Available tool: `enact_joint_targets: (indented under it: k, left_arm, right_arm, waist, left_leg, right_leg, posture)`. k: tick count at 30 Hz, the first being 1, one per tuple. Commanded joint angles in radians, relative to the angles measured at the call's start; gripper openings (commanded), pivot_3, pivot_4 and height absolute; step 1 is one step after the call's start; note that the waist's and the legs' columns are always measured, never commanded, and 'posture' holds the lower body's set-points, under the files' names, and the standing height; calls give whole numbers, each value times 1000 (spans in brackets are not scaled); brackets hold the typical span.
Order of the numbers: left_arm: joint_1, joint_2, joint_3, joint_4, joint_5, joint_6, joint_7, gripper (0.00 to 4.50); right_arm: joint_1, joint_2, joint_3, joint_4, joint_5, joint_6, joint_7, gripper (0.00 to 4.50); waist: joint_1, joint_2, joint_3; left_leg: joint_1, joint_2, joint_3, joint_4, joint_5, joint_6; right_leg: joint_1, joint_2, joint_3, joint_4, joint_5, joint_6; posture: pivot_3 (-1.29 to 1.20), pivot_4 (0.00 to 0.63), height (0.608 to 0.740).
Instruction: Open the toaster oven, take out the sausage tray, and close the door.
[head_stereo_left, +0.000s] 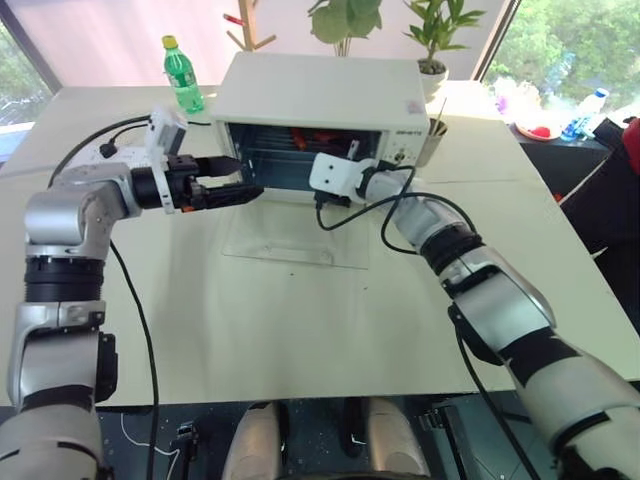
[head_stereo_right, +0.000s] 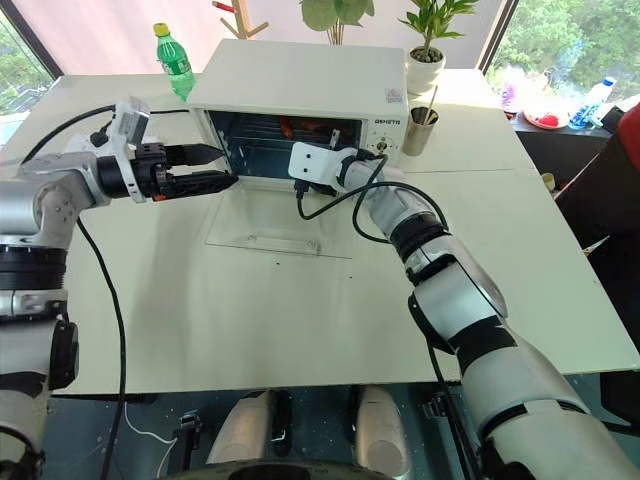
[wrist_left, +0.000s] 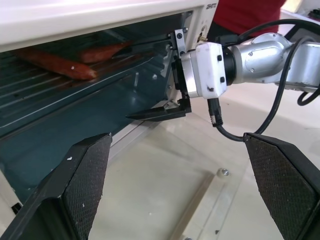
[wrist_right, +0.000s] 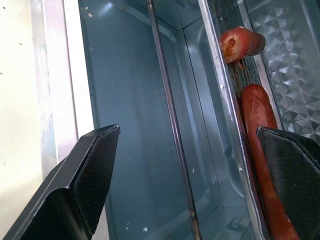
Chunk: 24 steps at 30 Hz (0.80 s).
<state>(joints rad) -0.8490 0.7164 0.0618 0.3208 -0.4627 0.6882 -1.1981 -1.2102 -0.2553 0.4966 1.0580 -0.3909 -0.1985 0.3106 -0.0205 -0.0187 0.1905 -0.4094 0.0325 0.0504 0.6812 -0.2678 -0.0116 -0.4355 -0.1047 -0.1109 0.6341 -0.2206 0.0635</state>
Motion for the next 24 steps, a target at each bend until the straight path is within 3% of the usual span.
enact_joint_targets:
  k: [1,5,17,20,22,24]
  left_arm:
    - [-50,11,5,31,11,-39,-15,4500]
    - [-76,1,-3,78,24,-63,-19,4500]
    - [-111,-13,-7,146,47,-84,-38,4500]
    - [-134,-12,-15,189,59,-96,-53,4500]
    - [-152,-10,-23,223,70,-105,-69,4500]
    - [-177,-10,-34,275,89,-126,-87,4500]
  right_arm:
    - [-75,18,-28,50,-19,-46,-40,3953]
    - [-98,35,-35,108,-37,-61,-67,2139]
    - [-142,56,-43,192,-81,-60,-140,2139]
    - [-145,58,-41,195,-93,-66,-152,1243]
    - [-147,60,-43,196,-96,-68,-159,344]
    - [-143,61,-46,191,-101,-73,-162,344]
  waist:
    - [0,0,0]
    - [0,0,0]
    - [0,0,0]
    - [0,0,0]
    - [-1,0,0]
    - [-2,1,0]
  left_leg:
    - [0,0,0,0,0,0]
    - [0,0,0,0,0,0]
    - [0,0,0,0,0,0]
    - [0,0,0,0,0,0]
    - [0,0,1,0,0,0]
    - [0,0,0,0,0,0]
  right_leg:
    - [0,0,0,0,0,0]
    - [0,0,0,0,0,0]
    - [0,0,0,0,0,0]
    - [0,0,0,0,0,0]
    - [0,0,0,0,0,0]
    - [0,0,0,0,0,0]
  posture:
    - [0,150,717]
    - [0,150,717]
    - [0,150,717]
    - [0,150,717]
    - [0,150,717]
    - [0,150,717]
